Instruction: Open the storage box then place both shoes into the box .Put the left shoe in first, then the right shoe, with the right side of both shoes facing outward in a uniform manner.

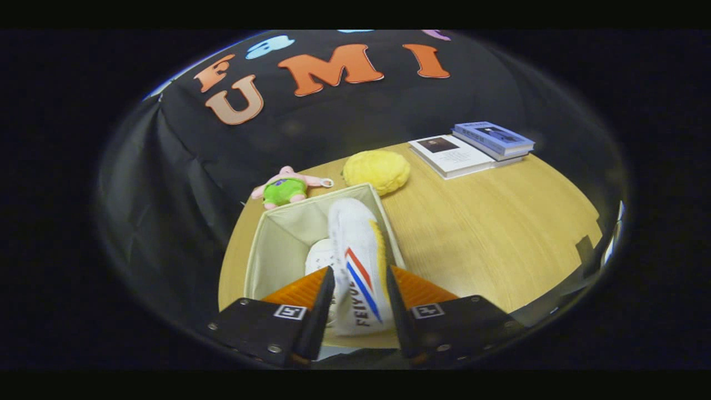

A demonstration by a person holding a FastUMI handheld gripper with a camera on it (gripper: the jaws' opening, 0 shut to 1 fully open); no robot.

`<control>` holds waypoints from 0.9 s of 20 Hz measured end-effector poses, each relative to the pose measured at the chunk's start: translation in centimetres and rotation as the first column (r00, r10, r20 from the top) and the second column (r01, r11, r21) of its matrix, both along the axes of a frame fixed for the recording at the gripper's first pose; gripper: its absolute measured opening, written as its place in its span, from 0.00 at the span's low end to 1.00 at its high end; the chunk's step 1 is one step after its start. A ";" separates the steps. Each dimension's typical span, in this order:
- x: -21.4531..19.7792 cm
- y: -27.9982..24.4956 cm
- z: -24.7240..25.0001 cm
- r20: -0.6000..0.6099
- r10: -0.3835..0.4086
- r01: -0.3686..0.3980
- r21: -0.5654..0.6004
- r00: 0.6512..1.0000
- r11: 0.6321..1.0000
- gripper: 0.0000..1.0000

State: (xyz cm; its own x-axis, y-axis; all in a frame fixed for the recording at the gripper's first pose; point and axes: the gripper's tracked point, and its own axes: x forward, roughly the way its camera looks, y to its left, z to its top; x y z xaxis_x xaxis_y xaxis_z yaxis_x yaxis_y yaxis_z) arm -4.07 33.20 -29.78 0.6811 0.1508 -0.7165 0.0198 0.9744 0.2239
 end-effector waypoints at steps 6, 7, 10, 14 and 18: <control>0.9 -1.3 3.9 0.125 0.036 -0.028 -0.065 0.992 0.997 0.99; 1.1 -1.9 4.8 0.147 0.031 -0.021 -0.068 0.989 0.997 0.99; 1.6 -4.5 7.4 0.206 0.007 0.011 -0.086 0.979 0.996 0.99; 2.5 -9.8 12.0 0.306 -0.039 0.078 -0.118 0.951 0.990 0.99; 2.7 -15.4 17.2 0.416 -0.075 0.145 -0.139 0.906 0.980 0.98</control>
State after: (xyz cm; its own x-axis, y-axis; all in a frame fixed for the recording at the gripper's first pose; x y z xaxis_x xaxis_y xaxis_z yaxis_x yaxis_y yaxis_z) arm -1.34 17.80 -12.62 0.9235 -0.0370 -0.3819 0.0705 0.9948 0.0739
